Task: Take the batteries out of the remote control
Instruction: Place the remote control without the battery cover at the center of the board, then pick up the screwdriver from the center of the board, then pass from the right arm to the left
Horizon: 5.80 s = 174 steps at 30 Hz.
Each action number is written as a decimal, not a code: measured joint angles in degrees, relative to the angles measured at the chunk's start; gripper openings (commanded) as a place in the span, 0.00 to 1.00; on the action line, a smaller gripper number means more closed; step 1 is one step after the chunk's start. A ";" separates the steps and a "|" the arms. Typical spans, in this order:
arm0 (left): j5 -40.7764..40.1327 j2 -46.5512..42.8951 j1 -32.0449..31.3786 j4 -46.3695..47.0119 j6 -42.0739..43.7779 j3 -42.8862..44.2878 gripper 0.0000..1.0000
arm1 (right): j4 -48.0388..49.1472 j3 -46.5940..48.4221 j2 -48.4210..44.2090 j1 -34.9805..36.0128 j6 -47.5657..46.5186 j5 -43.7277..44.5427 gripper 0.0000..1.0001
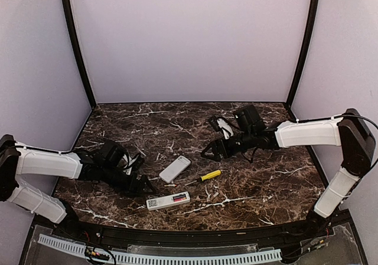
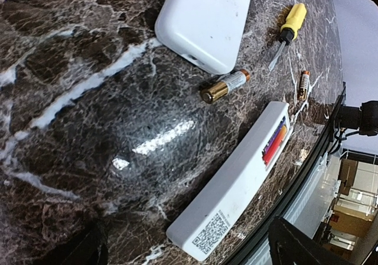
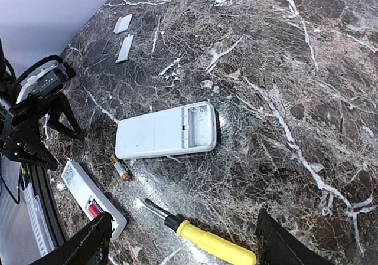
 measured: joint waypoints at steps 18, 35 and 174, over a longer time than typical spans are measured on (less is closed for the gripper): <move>-15.98 -15.10 1.05 -18.10 4.98 13.88 0.99 | -0.83 -0.50 -5.81 -0.02 4.92 6.03 0.82; -15.32 -13.20 23.63 -21.57 23.41 32.81 0.99 | -15.08 -1.25 -13.94 1.38 30.73 20.31 0.81; -7.78 3.87 -11.93 30.69 -8.46 21.35 0.57 | 7.93 12.31 -8.07 12.76 38.60 24.63 0.00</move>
